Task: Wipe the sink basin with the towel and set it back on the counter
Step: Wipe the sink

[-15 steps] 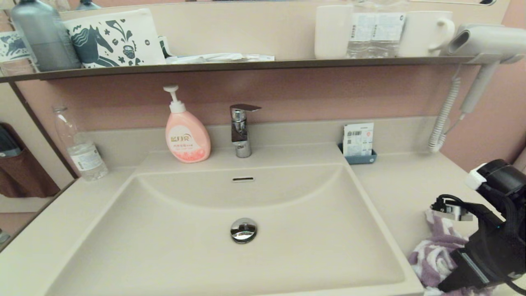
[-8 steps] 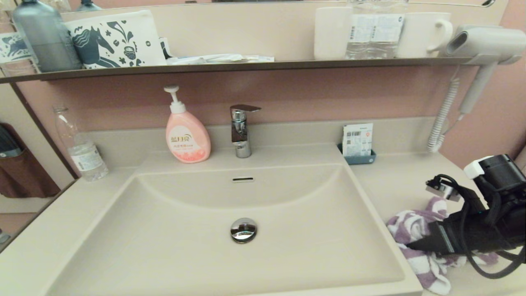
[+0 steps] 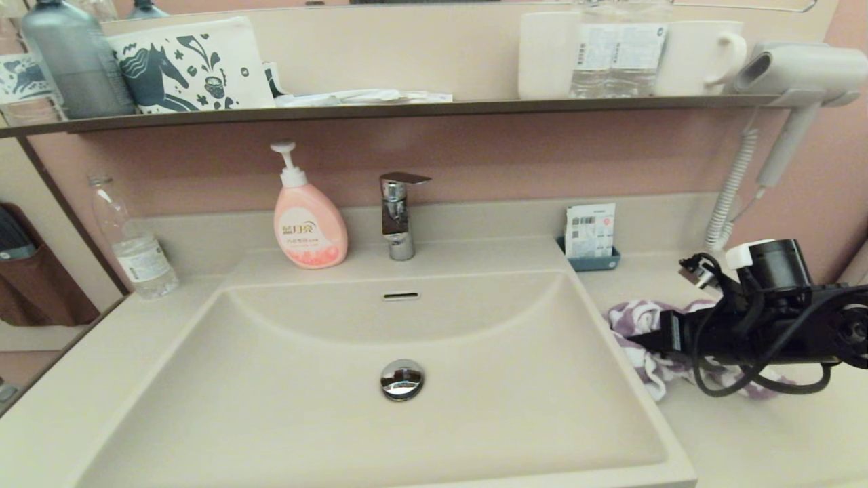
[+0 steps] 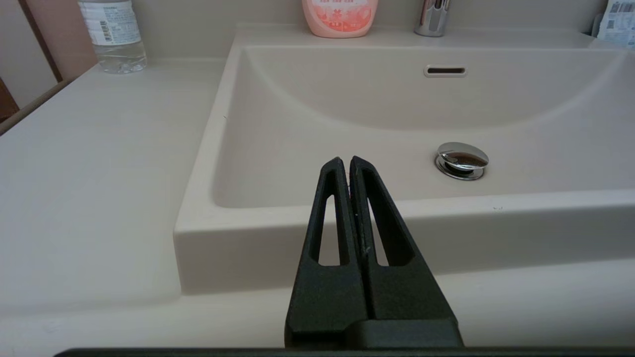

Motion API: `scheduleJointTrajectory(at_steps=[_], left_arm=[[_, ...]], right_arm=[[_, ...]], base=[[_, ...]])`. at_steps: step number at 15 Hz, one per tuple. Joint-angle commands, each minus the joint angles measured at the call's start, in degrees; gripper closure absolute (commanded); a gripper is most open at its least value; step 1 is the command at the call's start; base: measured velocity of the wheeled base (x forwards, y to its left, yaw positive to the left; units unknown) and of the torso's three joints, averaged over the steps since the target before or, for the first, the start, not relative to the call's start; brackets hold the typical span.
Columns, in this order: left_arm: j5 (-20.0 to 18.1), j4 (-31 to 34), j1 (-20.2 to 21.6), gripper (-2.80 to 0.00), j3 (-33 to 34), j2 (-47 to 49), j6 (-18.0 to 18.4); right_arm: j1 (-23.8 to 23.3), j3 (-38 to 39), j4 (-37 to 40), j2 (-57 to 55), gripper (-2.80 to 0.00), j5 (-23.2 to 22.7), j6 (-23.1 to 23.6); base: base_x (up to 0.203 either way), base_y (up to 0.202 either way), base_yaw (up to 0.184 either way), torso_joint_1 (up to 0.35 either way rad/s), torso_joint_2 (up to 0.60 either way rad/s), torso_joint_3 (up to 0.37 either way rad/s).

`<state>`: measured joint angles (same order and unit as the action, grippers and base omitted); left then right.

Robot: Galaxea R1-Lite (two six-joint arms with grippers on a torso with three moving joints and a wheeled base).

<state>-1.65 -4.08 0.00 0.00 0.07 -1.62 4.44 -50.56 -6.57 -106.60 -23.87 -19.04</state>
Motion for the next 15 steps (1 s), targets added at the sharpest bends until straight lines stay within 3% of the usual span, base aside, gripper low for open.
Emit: scheduleJointTrajectory(at_steps=[1,6,9,15], left_arm=[[0.0,0.0,0.0,0.0,0.0,0.0,0.0],[0.0,0.0,0.0,0.0,0.0,0.0,0.0],[0.0,0.0,0.0,0.0,0.0,0.0,0.0],[0.0,0.0,0.0,0.0,0.0,0.0,0.0]], right_arm=[[-0.1,-1.8,-1.1,-5.1,0.0,0.0,-0.9],[-0.5,-16.0,-3.2,-10.6,0.0,0.5,-7.8],[-0.5,-22.7,-2.6,-13.1,0.0,4.0,-9.7],[-0.1,-25.2,13.7,-9.5,0.0,4.5,-9.6]], base=[[0.0,0.0,0.0,0.0,0.0,0.0],[0.0,0.0,0.0,0.0,0.0,0.0],[0.0,0.0,0.0,0.0,0.0,0.0],[0.0,0.0,0.0,0.0,0.0,0.0]])
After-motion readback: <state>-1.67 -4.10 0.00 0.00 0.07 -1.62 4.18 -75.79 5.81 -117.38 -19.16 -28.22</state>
